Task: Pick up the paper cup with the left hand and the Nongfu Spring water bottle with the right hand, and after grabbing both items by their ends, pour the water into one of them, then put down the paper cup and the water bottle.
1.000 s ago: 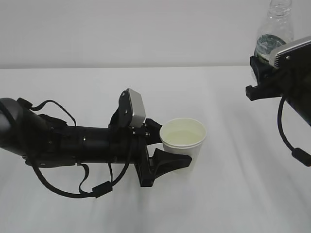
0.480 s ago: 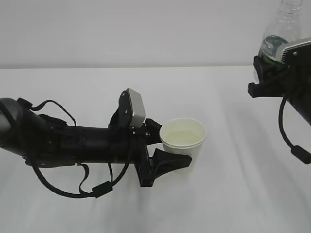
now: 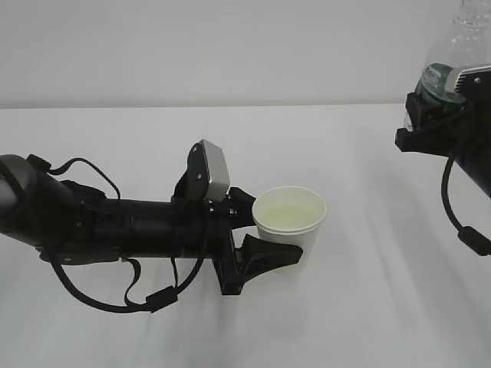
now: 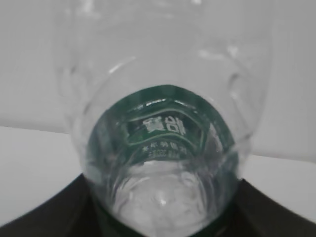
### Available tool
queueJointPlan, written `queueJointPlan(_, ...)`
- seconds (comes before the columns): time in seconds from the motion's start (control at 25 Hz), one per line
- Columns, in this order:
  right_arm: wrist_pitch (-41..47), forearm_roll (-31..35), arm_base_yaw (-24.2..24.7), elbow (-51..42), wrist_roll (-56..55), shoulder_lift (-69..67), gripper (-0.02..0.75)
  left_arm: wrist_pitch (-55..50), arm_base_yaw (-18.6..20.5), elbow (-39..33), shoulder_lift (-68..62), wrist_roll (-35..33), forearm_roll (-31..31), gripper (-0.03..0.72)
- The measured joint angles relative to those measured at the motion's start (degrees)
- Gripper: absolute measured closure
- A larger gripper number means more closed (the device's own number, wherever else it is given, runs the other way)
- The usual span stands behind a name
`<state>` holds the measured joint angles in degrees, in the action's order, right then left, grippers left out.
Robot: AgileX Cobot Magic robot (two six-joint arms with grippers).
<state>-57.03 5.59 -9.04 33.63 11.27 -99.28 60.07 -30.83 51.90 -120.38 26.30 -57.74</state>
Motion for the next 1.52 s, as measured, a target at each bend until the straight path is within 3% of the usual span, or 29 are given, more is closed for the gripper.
queueJointPlan(0.64,2.2,0.6,0.0,0.0,-0.4,0.0,0.332,0.0,0.0,0.0,0.0,-2.8,4.7,0.202)
queueJointPlan(1.52,3.4,0.6,0.0,0.0,-0.4,0.0,0.332,1.8,0.0,-0.1,0.0,-11.1,23.0,0.202)
